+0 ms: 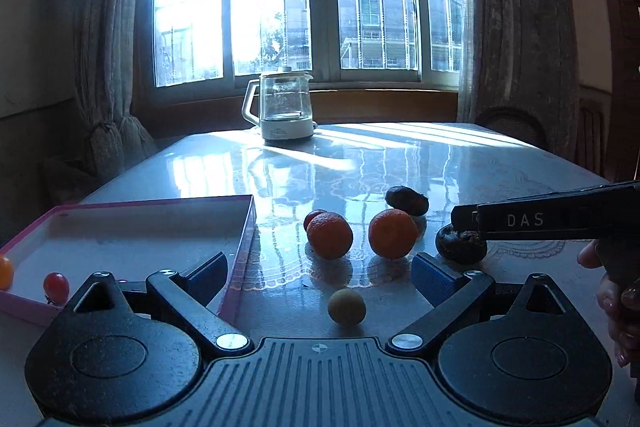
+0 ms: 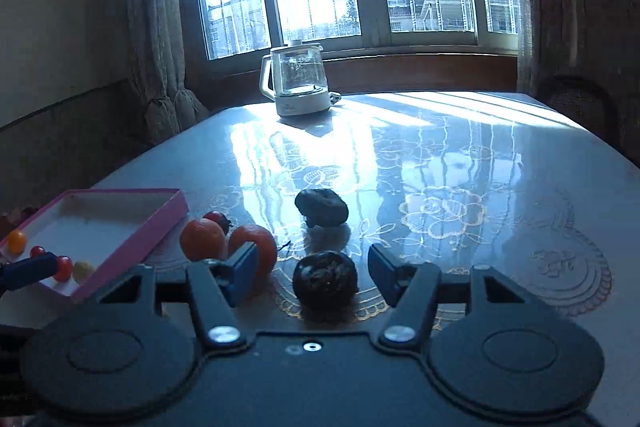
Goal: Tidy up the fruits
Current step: 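Move the right tool to the dark brown fruit and close on it, then close the left tool on the small yellow fruit while the right tool holds the dark fruit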
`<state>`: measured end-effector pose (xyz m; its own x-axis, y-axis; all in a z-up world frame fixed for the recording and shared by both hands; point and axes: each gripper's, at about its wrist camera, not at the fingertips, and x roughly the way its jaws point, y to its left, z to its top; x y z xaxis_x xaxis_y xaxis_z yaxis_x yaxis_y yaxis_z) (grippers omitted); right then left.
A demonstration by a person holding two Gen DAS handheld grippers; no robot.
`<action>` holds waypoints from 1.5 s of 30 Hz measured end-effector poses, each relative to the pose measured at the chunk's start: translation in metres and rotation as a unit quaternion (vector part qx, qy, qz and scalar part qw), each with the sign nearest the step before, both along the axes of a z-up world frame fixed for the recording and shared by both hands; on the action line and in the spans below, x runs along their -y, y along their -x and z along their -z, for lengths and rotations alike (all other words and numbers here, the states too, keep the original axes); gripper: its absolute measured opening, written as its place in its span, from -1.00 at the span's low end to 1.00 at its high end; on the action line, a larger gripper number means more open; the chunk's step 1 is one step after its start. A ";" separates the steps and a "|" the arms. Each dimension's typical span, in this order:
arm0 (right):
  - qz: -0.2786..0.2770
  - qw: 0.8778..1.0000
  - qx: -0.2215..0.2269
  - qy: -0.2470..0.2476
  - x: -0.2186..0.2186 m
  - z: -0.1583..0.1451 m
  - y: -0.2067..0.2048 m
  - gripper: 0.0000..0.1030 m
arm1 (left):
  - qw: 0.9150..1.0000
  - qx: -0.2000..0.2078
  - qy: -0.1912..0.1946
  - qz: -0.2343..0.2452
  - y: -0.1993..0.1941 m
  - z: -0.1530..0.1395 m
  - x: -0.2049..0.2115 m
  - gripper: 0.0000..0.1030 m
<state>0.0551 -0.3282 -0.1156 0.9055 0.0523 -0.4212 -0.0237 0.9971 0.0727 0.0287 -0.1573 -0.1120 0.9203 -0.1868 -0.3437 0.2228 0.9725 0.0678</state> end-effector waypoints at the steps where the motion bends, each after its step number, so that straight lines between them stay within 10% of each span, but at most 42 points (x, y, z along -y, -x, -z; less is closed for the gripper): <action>1: -0.001 1.000 -0.002 0.009 0.000 0.002 -0.003 0.15 | 1.000 -0.001 -0.008 0.006 -0.001 0.000 0.005 0.91; 26: 0.006 0.998 -0.062 0.027 -0.005 0.011 -0.031 -0.21 | 0.999 -0.037 -0.020 0.025 -0.020 -0.013 0.026 0.71; 31: 0.019 0.998 -0.058 0.016 0.000 0.010 -0.031 -0.21 | 0.997 -0.063 -0.020 0.044 -0.021 -0.007 0.027 0.12; 45: 0.027 0.998 -0.053 0.016 -0.001 0.010 -0.030 -0.21 | 0.993 -0.088 -0.003 0.074 -0.015 0.003 0.022 -0.15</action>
<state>0.0852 -0.3274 -0.1260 0.8569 -0.0107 -0.5154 0.0362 0.9986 0.0395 0.0438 -0.1798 -0.1146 0.8079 -0.3131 -0.4994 0.3727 0.9277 0.0213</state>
